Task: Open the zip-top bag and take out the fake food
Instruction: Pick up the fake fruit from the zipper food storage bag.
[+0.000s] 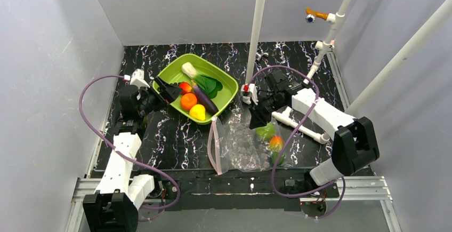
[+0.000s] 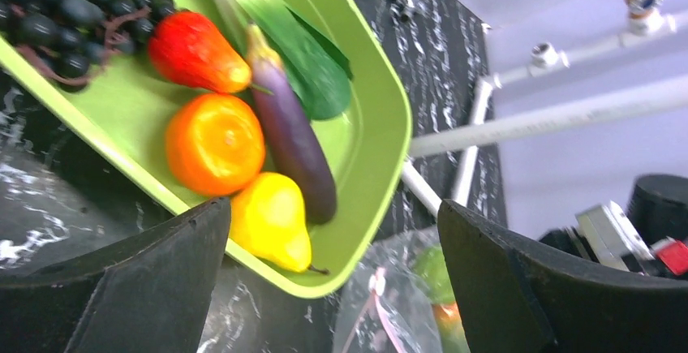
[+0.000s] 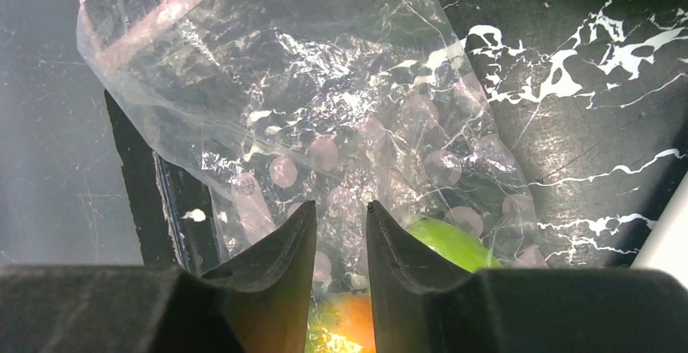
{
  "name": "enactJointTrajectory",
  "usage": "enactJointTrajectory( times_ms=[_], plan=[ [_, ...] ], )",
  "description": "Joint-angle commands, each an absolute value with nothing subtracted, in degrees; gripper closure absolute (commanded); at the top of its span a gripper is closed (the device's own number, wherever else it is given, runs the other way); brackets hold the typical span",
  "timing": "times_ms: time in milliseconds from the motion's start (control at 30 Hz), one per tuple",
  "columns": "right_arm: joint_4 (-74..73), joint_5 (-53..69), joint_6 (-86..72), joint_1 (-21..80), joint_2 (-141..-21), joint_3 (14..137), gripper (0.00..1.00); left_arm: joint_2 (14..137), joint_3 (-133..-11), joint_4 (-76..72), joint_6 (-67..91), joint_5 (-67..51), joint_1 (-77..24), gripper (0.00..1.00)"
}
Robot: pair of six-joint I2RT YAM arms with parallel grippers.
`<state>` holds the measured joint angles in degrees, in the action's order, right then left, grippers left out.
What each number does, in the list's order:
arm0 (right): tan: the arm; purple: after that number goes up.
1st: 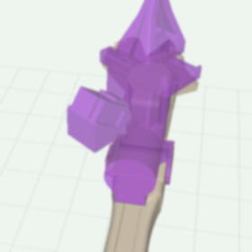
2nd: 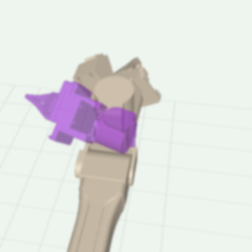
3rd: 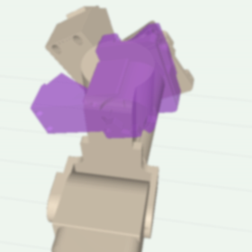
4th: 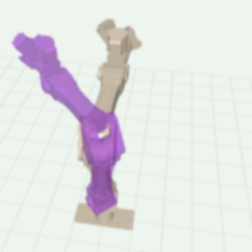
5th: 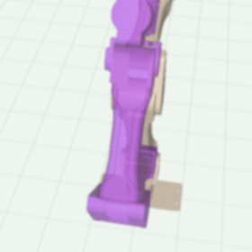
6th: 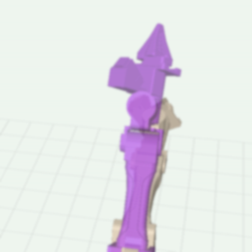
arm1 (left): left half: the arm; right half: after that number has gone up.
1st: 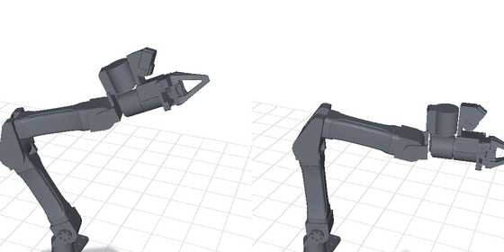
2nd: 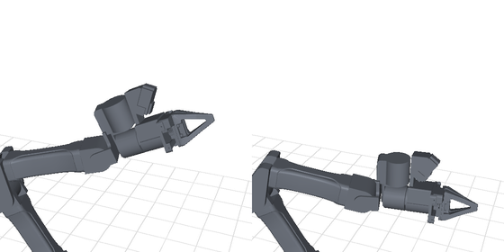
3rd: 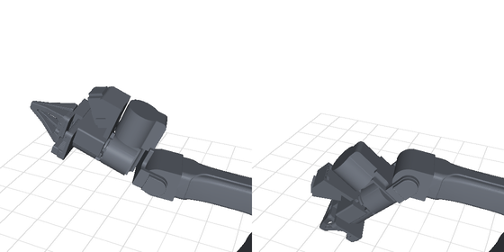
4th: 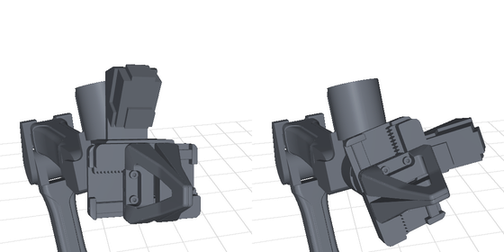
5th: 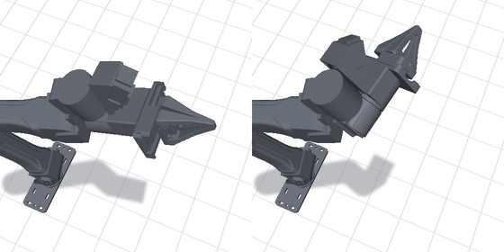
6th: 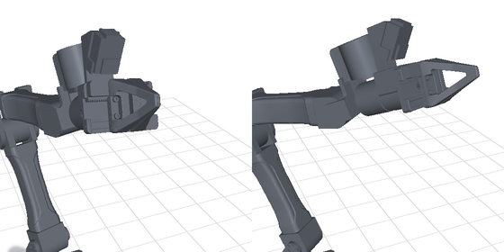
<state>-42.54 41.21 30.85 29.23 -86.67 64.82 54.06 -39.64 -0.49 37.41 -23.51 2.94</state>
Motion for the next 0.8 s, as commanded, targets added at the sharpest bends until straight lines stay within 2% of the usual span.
enactJointTrajectory(
  times_ms=[0,300,767],
  plan=[
    [-45.03,42.92,35.31,28.92,-83.79,64.92,0.62,50.36,-36.87,2.95,40.47,-34.17,3.11,0.02],
    [-49.51,39.34,41.45,28.92,-77.22,64.56,0.52,43.21,-34.41,7.25,41.53,-38.19,-0.08,0.02],
    [-54.38,41.08,45.16,28.92,-69.37,64.92,0.45,40.45,-34.1,11.18,40.51,-30.49,-13.67,0.02]
  ],
)
